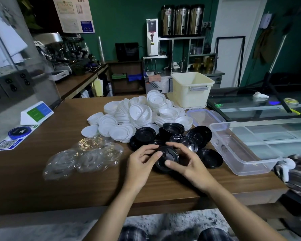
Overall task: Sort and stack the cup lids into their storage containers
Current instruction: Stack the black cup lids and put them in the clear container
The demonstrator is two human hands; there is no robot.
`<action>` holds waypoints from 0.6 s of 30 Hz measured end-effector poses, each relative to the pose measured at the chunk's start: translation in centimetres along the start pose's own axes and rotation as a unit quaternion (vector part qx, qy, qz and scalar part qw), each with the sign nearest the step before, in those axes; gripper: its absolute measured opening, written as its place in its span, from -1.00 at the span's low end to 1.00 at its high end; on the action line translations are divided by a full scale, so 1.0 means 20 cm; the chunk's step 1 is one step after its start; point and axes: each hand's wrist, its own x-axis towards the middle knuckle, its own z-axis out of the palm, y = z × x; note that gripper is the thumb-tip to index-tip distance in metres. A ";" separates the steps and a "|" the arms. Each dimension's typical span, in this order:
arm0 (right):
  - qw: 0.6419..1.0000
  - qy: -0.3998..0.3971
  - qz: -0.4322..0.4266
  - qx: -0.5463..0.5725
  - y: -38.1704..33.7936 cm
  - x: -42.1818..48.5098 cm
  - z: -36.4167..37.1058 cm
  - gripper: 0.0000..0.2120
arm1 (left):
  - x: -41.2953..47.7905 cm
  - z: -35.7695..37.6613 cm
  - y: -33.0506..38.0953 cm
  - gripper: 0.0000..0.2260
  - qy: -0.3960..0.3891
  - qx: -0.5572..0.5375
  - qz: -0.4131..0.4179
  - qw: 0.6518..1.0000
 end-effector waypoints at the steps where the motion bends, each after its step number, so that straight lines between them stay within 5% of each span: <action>1: 1.000 -0.013 -0.001 -0.016 0.00 0.00 0.00 -0.50 | 0.00 -0.01 0.00 -0.81 0.004 0.001 0.001 1.000; 5: 1.000 -0.007 -0.003 -0.028 -0.01 0.01 -0.03 -0.48 | -0.02 0.00 0.00 -0.82 0.005 0.019 0.020 1.000; 8: 0.999 0.012 -0.004 -0.037 0.00 0.01 -0.06 -0.48 | 0.01 -0.03 0.00 -0.86 0.051 0.131 0.100 0.985; 12: 0.999 0.043 -0.003 -0.026 0.04 0.00 -0.06 -0.47 | 0.15 -0.13 -0.06 -0.75 0.063 0.340 0.228 0.910; 18: 0.998 0.061 -0.010 -0.027 0.05 0.02 -0.07 -0.46 | 0.29 -0.17 -0.14 -0.75 0.009 0.488 0.266 0.831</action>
